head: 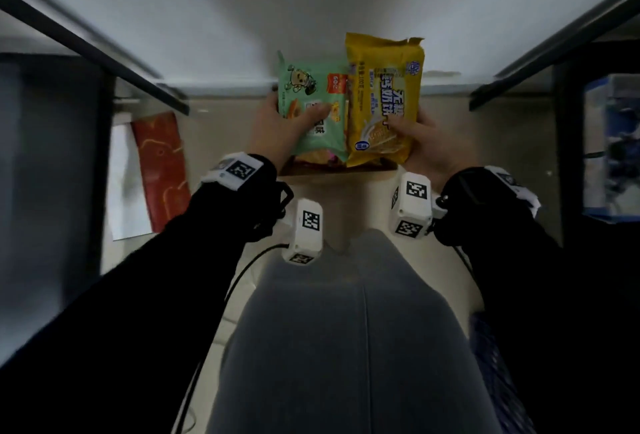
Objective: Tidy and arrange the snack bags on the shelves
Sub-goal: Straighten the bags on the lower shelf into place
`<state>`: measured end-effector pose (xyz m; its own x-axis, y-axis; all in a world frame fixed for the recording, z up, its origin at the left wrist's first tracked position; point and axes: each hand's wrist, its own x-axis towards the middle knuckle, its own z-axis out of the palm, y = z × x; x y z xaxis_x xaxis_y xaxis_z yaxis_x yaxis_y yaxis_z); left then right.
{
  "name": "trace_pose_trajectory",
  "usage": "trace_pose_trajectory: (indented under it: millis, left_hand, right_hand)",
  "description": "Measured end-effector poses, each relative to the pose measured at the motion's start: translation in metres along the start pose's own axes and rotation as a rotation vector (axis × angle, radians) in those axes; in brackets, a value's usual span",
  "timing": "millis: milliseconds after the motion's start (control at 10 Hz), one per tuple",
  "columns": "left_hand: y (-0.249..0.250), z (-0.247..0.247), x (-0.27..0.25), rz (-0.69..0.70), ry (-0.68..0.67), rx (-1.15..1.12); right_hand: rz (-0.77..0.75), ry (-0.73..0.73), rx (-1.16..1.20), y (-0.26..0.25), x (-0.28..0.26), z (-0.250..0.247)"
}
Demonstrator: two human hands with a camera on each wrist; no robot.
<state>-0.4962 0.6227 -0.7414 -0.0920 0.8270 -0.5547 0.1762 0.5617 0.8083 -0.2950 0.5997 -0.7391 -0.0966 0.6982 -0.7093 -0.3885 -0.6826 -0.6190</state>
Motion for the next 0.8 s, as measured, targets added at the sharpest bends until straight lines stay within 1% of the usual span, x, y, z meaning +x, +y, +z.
trace_pose_trajectory:
  millis: [100,200,300,400,500,600,700,800]
  left_hand:
    - [-0.076,0.015,0.078,-0.052,-0.043,0.094]
    - [-0.133,0.024,0.150,-0.097,-0.161,0.236]
    - [-0.173,0.035,0.207,-0.136,-0.346,0.348]
    - [-0.204,0.046,0.248,-0.229,-0.422,0.330]
    - [-0.227,0.055,0.276,-0.258,-0.377,0.306]
    - [-0.236,0.059,0.285,-0.295,-0.257,0.327]
    - [-0.239,0.059,0.288,-0.295,-0.146,0.468]
    - [-0.239,0.058,0.285,-0.296,-0.120,0.582]
  right_hand:
    - [0.079,0.022,-0.083,0.052,0.083,-0.033]
    - [0.154,0.042,-0.308,0.092,0.159,-0.060]
    - [0.227,0.066,-0.459,0.117,0.223,-0.082]
    - [0.259,0.125,-0.705,0.131,0.274,-0.098]
    - [0.263,0.205,-0.928,0.138,0.305,-0.102]
    - [0.224,0.270,-1.047,0.148,0.322,-0.097]
    - [0.130,0.257,-1.144,0.153,0.328,-0.101]
    - [0.118,0.235,-1.073,0.154,0.325,-0.105]
